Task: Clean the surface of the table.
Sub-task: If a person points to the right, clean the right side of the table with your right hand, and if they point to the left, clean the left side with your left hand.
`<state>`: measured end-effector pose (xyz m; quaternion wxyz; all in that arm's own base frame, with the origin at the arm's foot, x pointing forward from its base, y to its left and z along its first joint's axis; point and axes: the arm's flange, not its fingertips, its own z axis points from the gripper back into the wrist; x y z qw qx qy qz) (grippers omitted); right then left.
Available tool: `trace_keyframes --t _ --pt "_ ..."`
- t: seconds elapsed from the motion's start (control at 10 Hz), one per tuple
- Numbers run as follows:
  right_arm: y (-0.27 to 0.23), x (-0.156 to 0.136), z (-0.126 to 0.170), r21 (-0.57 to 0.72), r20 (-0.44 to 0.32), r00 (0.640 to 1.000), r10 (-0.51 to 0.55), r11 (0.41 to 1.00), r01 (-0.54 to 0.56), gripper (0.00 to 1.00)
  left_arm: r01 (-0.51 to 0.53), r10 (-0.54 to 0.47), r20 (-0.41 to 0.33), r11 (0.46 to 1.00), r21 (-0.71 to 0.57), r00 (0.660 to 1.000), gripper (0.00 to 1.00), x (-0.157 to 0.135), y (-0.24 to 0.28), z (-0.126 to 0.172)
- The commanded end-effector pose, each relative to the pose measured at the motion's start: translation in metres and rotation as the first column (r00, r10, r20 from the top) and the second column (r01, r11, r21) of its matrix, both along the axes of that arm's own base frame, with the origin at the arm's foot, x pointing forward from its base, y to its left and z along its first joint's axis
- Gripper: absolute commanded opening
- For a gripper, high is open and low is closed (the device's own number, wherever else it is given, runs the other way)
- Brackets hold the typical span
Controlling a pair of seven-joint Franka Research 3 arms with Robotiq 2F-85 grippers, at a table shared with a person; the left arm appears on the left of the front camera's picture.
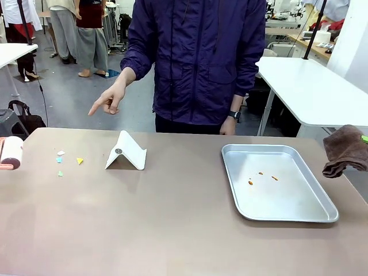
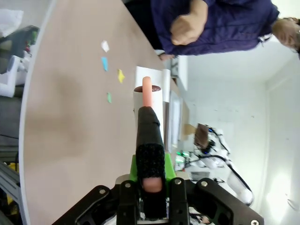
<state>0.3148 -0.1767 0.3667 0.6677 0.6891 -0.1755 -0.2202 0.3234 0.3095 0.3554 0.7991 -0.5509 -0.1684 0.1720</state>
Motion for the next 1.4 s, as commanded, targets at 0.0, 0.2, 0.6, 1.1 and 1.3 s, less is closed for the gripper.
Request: trace_keyframes --t 0.0,0.2,0.6,1.1,1.3 --pt "0.001 0.001 0.006 -0.004 -0.005 1.000 -0.003 1.000 0.003 0.00 -0.003 0.005 -0.012 0.996 0.095 1.000 0.22 0.001 -0.032 -0.003" --pt "0.001 0.001 0.006 -0.004 -0.005 1.000 -0.003 1.000 0.003 0.00 -0.019 0.024 -0.034 0.989 0.150 0.999 0.22 0.019 -0.042 -0.014" --pt "0.001 0.001 0.006 -0.004 -0.005 1.000 -0.003 1.000 0.003 0.00 -0.096 0.105 -0.036 0.974 0.204 0.994 0.03 0.038 -0.047 -0.027" --pt "0.001 0.001 0.006 -0.004 -0.005 1.000 -0.003 1.000 0.003 0.00 -0.156 0.179 -0.087 0.964 0.217 0.980 0.03 0.059 -0.049 -0.033" --pt "0.001 0.001 0.006 -0.004 -0.005 1.000 -0.003 1.000 0.003 0.00 -0.131 0.158 -0.116 0.968 0.212 0.981 0.03 0.066 -0.049 -0.039"
